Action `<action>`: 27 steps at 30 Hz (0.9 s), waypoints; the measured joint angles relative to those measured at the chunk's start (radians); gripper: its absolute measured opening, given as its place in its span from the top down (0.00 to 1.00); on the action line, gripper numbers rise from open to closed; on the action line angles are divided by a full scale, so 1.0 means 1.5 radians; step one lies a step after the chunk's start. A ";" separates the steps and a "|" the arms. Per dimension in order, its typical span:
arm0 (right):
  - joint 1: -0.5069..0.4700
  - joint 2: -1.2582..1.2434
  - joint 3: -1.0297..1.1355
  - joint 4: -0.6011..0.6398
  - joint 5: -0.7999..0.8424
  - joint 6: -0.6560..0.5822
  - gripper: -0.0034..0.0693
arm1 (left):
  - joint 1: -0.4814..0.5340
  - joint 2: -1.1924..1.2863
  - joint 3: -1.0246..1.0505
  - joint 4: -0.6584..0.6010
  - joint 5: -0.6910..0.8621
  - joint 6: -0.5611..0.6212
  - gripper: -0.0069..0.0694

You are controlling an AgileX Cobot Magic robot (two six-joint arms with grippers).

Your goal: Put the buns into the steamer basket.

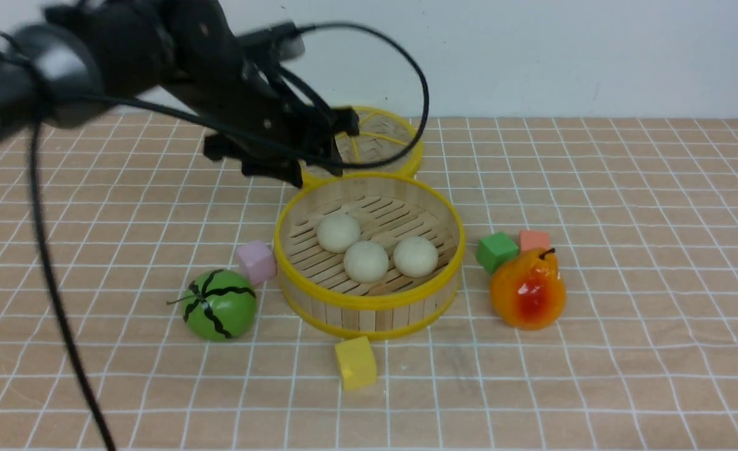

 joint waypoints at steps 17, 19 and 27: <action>0.000 0.000 0.000 0.000 0.000 0.000 0.62 | 0.000 -0.527 0.267 0.096 0.081 0.001 0.65; 0.000 0.000 0.000 0.000 0.000 0.000 0.62 | 0.000 -0.601 0.343 0.096 0.078 -0.019 0.75; 0.000 0.000 0.000 0.000 0.000 0.000 0.62 | 0.000 -0.768 0.523 0.096 -0.019 -0.072 0.93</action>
